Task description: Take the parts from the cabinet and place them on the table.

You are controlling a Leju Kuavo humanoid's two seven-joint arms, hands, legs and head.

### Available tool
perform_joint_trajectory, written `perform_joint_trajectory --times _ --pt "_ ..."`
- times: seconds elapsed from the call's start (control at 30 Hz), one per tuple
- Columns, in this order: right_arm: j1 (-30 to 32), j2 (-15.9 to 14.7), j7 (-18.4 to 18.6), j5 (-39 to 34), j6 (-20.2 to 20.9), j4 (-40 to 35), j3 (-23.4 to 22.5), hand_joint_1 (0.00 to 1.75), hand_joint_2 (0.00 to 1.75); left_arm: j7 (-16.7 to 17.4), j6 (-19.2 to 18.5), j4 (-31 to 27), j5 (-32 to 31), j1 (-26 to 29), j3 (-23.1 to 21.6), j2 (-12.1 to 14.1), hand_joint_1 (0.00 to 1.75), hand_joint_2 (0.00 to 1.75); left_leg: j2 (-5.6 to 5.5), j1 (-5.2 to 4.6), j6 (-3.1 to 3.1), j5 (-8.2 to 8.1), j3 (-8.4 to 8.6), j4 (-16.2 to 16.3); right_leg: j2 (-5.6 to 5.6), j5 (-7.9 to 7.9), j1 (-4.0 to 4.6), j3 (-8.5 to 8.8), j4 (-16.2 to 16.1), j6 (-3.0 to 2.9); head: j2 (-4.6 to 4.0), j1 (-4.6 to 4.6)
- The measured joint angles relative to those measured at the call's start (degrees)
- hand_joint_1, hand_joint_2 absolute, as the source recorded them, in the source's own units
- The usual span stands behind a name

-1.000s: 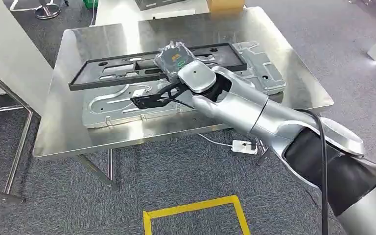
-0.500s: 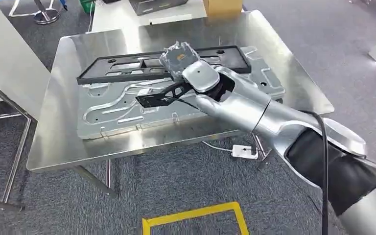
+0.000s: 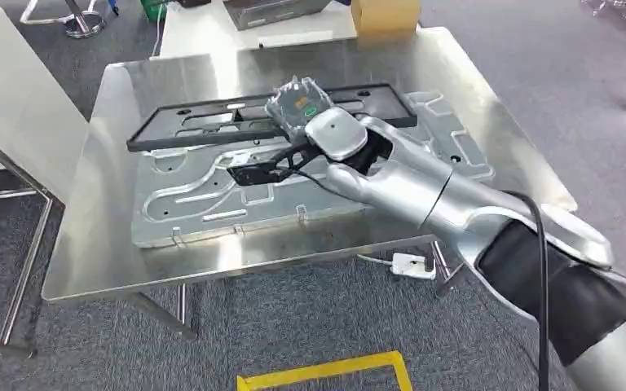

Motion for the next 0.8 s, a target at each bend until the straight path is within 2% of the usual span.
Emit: perform_joint_trajectory --times 0.07,0.1,0.13,0.17,0.23,0.27,0.3,0.33,0.37,0.4,0.43,0.47,0.5,0.53,0.57,0.6,0.63,0.67,0.7,0.73,0.77,0.8 --pt "0.08 -0.11 -0.07 0.0 0.0 0.04 0.0 1.75 1.75 0.02 -0.04 0.02 0.06 0.0 0.0 -0.09 0.0 1.75 0.05 0.1 -0.38 -0.33 0.18 -0.09 0.07 -0.35 0.08 0.03 -0.06 -0.49 0.0 0.2" --pt "0.02 -0.13 0.0 0.0 0.0 0.0 0.0 1.75 1.75 0.02 0.0 0.02 0.09 0.04 -0.02 0.04 0.0 1.75 0.1 0.24 -0.61 -0.74 0.05 0.1 0.1 -0.51 -0.36 0.58 -0.31 -0.88 0.0 0.31" --pt "-0.1 -0.15 0.0 0.0 -0.02 0.02 0.0 1.75 1.75 0.07 0.0 0.02 0.11 0.03 -0.02 -0.02 0.0 1.75 0.2 0.24 -0.97 -1.36 -0.45 1.67 0.18 -0.73 -0.44 1.0 -0.51 -1.21 0.0 0.04" --pt "-0.23 -0.15 0.0 0.0 0.0 0.0 0.0 1.75 1.75 0.09 0.0 0.02 0.13 -0.02 -0.02 -0.02 0.0 1.75 0.23 0.39 -1.32 -2.73 -2.26 5.21 0.21 -0.91 -0.46 1.39 -0.66 -1.46 0.0 -0.42" --pt "-0.02 -0.17 0.0 0.0 0.07 0.02 0.0 1.75 1.75 0.17 0.0 0.02 0.15 -0.09 -0.02 -0.02 0.0 1.75 0.24 0.56 -1.77 -5.48 -7.61 14.16 0.26 -1.45 -0.41 2.16 -0.83 -1.61 0.0 -0.33" --pt "0.27 -0.17 0.0 0.0 0.11 0.02 0.0 1.75 1.75 0.2 -0.02 0.02 0.17 -0.08 -0.02 -0.04 0.0 1.75 0.24 0.55 -1.79 -5.61 -10.06 17.37 0.28 -1.83 -0.34 2.61 -0.83 -1.62 0.0 -0.35" --pt "0.5 -0.17 -0.02 0.0 0.17 0.02 0.0 1.75 1.75 0.2 -0.02 0.02 0.17 -0.03 -0.02 -0.04 0.0 1.75 0.24 0.54 -1.61 -4.3 -11.03 17.62 0.33 -2.17 -0.23 3.12 -0.83 -1.62 0.0 -0.35" --pt "0.62 -0.17 -0.09 0.0 0.24 0.02 0.0 1.75 1.75 0.22 -0.02 0.02 0.22 0.02 -0.02 -0.04 0.0 1.75 0.23 0.49 -1.25 -1.58 -10.8 15.31 0.39 -2.61 -0.07 3.76 -0.84 -1.63 0.0 -0.33" --pt "0.59 -0.13 -0.09 0.0 0.22 0.0 0.0 1.75 1.75 0.26 -0.07 0.02 0.28 0.05 -0.02 -0.04 0.0 1.75 0.2 0.25 -0.62 2.11 -9.49 10.84 0.42 -3.06 0.1 4.52 -0.88 -1.63 0.0 -0.37" --pt "0.38 -0.09 -0.09 0.0 0.22 0.0 0.0 1.75 1.75 0.26 -0.07 0.02 0.31 0.04 -0.02 -0.04 0.0 1.75 0.13 -0.16 0.28 5.8 -7.75 5.65 0.41 -3.49 0.3 5.32 -1.0 -1.61 0.0 -0.31" --pt "0.33 -0.11 -0.09 0.0 0.22 0.0 0.0 1.75 1.75 0.26 -0.04 0.04 0.35 0.1 -0.02 0.13 0.0 1.75 0.04 -0.64 1.53 7.23 -6.41 2.26 0.36 -3.87 0.17 5.92 -1.42 -1.61 0.0 -0.22" --pt "0.1 -0.15 -0.09 0.0 0.26 0.0 0.0 1.75 1.75 0.26 0.0 0.11 0.37 0.29 -0.02 0.24 0.0 1.75 0.12 -1.01 2.16 7.08 -5.78 2.4 0.4 -3.77 0.24 6.12 -1.94 -1.29 0.0 -0.06" --pt "0.15 -0.09 -0.07 0.0 0.28 -0.04 0.0 1.75 1.75 0.26 -0.02 0.11 0.37 0.14 -0.04 0.26 0.0 1.75 0.13 -1.42 2.44 7.08 -5.58 1.42 0.46 -3.62 -0.33 6.11 -2.33 -0.88 0.0 -0.18" --pt "0.26 -0.07 -0.09 0.0 0.33 0.0 0.0 1.75 1.75 0.26 -0.02 0.11 0.39 -0.07 -0.04 0.26 0.0 1.75 0.11 -1.51 2.54 6.98 -5.43 0.93 0.41 -3.61 -0.44 6.32 -2.75 -0.7 0.0 -0.17" --pt "0.28 -0.09 -0.09 -0.04 0.31 0.0 0.0 1.75 1.75 0.26 0.0 0.11 0.37 -0.02 -0.04 0.39 0.0 1.75 0.11 -1.68 2.89 6.76 -5.16 0.47 0.4 -3.49 -0.45 6.57 -3.41 -0.49 0.0 -0.17" --pt "0.2 -0.04 -0.09 -0.04 0.31 -0.02 0.0 1.75 1.75 0.26 0.02 0.11 0.37 -0.02 -0.04 0.46 0.0 1.75 0.19 -1.65 3.09 6.76 -4.61 -0.31 0.43 -3.48 -0.24 6.9 -3.8 -0.34 0.0 -0.22" --pt "0.12 -0.2 -0.09 -0.09 0.26 -0.15 -0.07 1.75 1.75 0.28 0.07 0.11 0.37 0.0 -0.04 0.46 0.0 1.75 0.68 -0.69 2.85 5.77 -1.38 -5.19 0.06 -4.09 0.0 7.05 -3.39 -0.07 0.0 0.07" --pt "-0.29 -0.2 -0.09 -0.09 0.26 -0.15 -0.07 1.75 1.75 0.31 0.07 0.09 0.41 0.02 -0.04 0.35 0.0 1.75 0.66 -0.47 2.96 5.91 -0.95 -5.46 0.01 -5.3 0.07 5.4 -0.69 -0.01 0.0 0.43" --pt "-0.47 -0.2 -0.09 -0.09 0.26 -0.15 -0.07 1.75 1.75 0.31 0.07 0.09 0.42 -0.02 -0.04 0.31 0.0 1.75 0.69 -0.36 3.02 5.76 -0.71 -5.61 0.07 -6.89 0.0 2.95 3.6 0.09 0.0 0.73" --pt "-0.14 -0.22 -0.09 -0.09 0.26 -0.09 -0.04 1.75 1.75 0.28 0.07 0.09 0.46 -0.02 -0.04 0.22 0.0 1.75 0.65 -0.39 2.73 5.25 -0.36 -5.59 0.03 -8.45 0.0 0.21 8.36 0.26 0.0 0.79" --pt "0.49 -0.2 -0.09 -0.11 0.26 -0.04 -0.02 1.75 1.75 0.3 0.07 0.09 0.55 0.0 -0.04 0.15 0.0 1.75 0.57 -0.35 2.61 4.72 0.1 -5.4 0.0 -9.22 -0.04 -2.11 11.93 0.47 0.0 0.77" --pt "1.2 -0.22 -0.2 -0.24 0.26 0.0 -0.02 1.75 1.75 0.31 0.07 0.09 0.65 0.05 -0.04 0.11 0.0 1.75 0.47 -0.28 2.5 4.11 0.61 -5.07 -0.02 -8.34 -0.11 -3.4 13.1 0.67 0.0 0.79"
